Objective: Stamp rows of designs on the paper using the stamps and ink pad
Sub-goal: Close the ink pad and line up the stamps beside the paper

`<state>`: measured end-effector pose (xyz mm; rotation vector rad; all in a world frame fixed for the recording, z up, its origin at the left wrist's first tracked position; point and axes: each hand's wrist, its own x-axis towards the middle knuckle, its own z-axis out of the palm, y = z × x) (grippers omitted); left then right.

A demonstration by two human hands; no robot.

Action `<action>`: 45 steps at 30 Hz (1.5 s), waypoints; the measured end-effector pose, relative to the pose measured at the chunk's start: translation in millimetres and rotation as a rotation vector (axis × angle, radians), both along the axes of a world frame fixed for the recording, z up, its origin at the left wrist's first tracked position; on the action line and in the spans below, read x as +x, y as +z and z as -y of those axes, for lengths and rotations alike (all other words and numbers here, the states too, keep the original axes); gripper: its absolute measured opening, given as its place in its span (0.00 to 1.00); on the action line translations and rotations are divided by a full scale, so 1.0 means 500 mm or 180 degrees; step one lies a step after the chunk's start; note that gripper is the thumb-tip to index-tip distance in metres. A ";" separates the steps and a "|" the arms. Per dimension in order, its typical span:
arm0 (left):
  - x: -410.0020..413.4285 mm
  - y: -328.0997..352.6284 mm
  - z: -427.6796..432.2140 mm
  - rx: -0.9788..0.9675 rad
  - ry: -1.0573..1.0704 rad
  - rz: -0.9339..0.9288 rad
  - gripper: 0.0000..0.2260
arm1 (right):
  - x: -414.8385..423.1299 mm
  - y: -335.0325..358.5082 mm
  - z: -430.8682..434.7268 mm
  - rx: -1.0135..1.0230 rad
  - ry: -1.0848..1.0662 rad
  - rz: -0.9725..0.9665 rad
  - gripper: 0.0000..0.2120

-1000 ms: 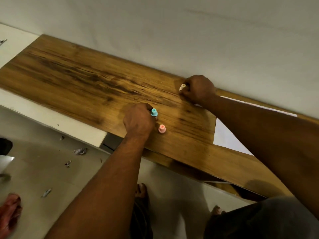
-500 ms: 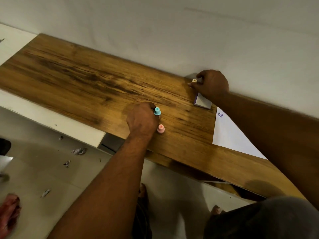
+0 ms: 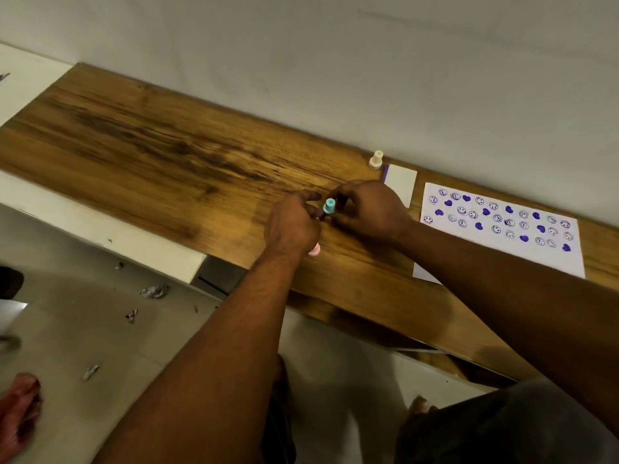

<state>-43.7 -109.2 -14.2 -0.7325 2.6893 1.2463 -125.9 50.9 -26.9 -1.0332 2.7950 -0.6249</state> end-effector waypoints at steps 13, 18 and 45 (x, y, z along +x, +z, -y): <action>0.002 0.013 0.022 0.0168 0.0336 -0.0199 0.23 | -0.119 0.001 -0.059 0.0333 -0.1607 -0.0295 0.20; 0.002 0.015 0.019 0.0074 0.0338 -0.0201 0.23 | -0.121 0.003 -0.065 0.0328 -0.1598 -0.0141 0.22; 0.016 0.029 0.044 0.0019 0.0521 -0.0168 0.22 | 0.038 -0.004 0.005 0.0057 -0.0473 -0.0116 0.17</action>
